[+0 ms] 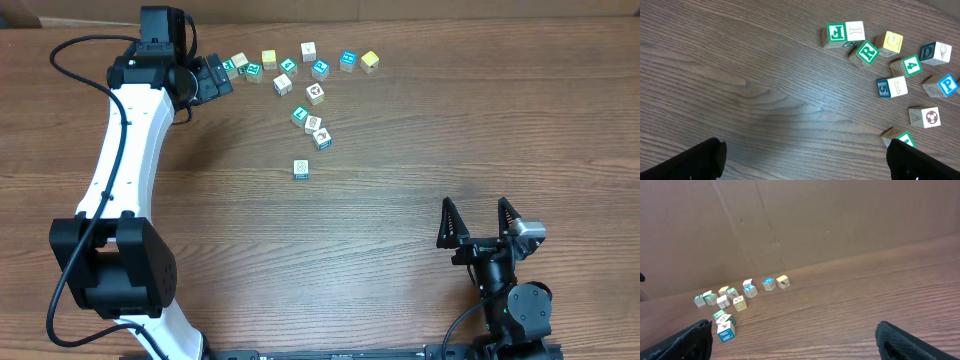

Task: Form a horizontal line
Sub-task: 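Open the left gripper and retract the left arm to the upper left, then raise the right arm and move the right gripper over the blocks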

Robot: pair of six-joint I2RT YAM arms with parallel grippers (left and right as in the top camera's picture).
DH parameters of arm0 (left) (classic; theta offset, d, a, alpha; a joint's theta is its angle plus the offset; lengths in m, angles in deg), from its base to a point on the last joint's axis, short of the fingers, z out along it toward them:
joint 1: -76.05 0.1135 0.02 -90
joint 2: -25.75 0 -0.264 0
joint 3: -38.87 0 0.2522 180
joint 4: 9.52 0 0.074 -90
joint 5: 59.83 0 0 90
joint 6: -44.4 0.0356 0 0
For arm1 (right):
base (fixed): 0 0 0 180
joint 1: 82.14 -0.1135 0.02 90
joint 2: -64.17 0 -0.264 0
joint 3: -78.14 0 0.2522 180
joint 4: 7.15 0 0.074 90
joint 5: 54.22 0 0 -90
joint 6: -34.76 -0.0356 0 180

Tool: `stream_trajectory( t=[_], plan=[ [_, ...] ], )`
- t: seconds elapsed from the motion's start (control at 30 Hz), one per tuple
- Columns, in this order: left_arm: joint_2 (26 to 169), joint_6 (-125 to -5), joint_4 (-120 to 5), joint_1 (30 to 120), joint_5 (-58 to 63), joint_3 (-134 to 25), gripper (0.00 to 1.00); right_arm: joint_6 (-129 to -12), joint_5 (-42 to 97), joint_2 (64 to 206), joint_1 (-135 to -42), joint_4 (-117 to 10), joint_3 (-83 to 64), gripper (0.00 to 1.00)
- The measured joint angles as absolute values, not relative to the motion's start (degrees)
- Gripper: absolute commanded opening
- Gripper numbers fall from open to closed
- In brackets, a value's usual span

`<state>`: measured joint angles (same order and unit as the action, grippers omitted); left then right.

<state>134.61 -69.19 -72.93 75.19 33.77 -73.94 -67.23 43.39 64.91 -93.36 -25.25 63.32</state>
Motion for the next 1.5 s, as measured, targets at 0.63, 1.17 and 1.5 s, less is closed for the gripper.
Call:
stream_trajectory(
  t=[0.63,1.17,1.5],
  plan=[
    [134.6,-69.2,-73.0,75.2,33.7,-73.9,1.00,-69.9,37.8,73.8,-93.3,-35.2,42.3,1.00],
    [134.6,-69.2,-73.0,75.2,33.4,-73.9,1.00,-65.9,30.0,129.5,-93.1,-76.6,-25.1,1.00],
    [134.6,-69.2,-73.0,75.2,33.4,-73.9,1.00,-64.8,21.4,161.8,-93.1,-90.2,-51.8,1.00]
  ],
)
